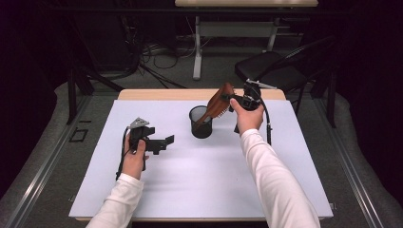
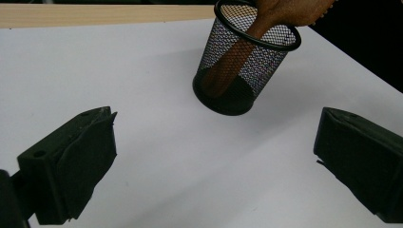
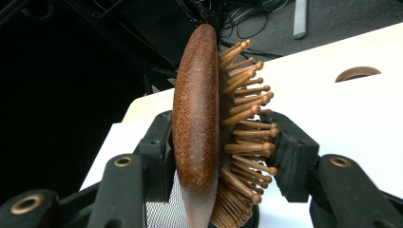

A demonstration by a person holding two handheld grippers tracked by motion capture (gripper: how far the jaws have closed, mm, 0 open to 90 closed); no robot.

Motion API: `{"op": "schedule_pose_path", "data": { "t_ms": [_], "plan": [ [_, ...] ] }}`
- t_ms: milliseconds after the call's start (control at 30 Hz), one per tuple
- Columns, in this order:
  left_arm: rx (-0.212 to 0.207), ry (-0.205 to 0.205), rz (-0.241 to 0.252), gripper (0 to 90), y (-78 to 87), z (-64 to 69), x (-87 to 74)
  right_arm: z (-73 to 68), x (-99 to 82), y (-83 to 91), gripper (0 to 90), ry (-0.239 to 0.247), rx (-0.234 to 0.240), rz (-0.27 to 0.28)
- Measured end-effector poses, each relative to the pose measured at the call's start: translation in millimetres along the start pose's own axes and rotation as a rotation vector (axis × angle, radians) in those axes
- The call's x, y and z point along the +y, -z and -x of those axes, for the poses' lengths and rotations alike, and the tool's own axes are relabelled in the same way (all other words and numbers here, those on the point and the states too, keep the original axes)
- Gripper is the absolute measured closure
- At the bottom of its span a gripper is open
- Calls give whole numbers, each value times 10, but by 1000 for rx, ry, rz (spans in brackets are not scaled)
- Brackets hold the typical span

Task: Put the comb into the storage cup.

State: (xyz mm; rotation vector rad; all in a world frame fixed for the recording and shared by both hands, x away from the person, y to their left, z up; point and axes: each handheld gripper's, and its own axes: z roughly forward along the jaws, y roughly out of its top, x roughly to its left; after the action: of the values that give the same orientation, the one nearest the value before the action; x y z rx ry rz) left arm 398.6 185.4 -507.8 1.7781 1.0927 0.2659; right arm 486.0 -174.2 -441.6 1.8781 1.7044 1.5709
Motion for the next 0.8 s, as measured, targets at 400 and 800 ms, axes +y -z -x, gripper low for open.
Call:
{"op": "schedule_pose_path", "data": {
  "t_ms": [400,800],
  "plan": [
    [1,-2,-3,5,-2,1,-2,15,-1,6,469,2,6,-1],
    [2,-1,-3,5,-2,0,-3,27,9,7,466,4,11,-8]
  ]
}}
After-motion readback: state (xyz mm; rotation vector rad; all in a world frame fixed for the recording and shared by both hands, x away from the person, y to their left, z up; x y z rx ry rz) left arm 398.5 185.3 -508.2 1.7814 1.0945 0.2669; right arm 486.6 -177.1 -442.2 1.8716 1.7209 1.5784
